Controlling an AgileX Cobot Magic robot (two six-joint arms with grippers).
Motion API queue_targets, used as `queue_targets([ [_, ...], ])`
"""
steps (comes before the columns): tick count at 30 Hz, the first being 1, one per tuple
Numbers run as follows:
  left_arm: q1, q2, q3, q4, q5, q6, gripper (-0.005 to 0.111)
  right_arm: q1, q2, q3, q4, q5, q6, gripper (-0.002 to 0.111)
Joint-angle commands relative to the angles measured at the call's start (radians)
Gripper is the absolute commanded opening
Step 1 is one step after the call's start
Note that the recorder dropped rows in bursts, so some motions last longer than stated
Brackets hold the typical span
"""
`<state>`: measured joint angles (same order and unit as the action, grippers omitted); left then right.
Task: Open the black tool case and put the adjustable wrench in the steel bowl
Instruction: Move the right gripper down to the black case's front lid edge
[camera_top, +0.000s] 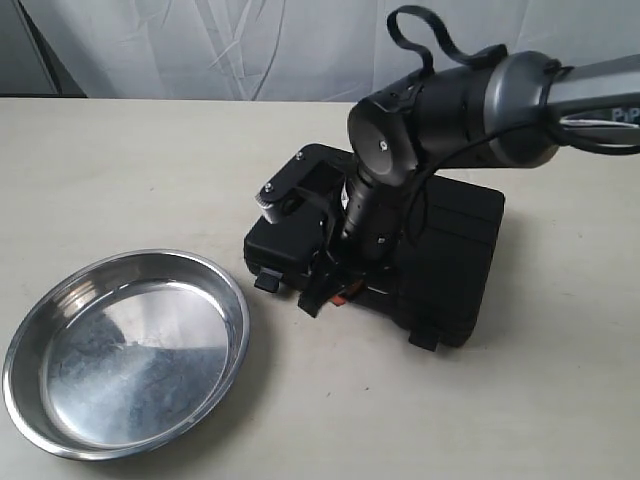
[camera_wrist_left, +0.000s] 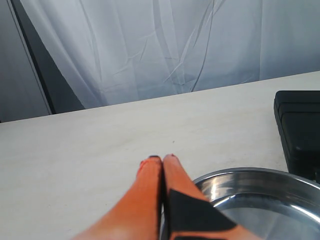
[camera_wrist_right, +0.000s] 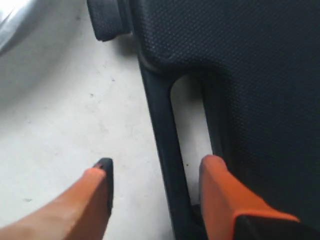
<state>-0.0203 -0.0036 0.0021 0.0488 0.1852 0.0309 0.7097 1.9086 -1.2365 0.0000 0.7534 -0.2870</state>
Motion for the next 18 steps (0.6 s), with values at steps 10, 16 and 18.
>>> queue_targets([
  [10,-0.001,0.004,-0.002,-0.002,-0.006,-0.001,0.000,0.000,0.090,-0.006,-0.039,-0.043,-0.008,0.023],
  [16,-0.001,0.004,-0.002,-0.002,-0.006,-0.001,0.000,0.000,0.088,-0.006,-0.050,-0.006,-0.008,0.000],
  [18,-0.001,0.004,-0.002,-0.002,-0.006,-0.001,0.000,0.000,0.086,-0.006,-0.050,0.008,-0.008,0.000],
])
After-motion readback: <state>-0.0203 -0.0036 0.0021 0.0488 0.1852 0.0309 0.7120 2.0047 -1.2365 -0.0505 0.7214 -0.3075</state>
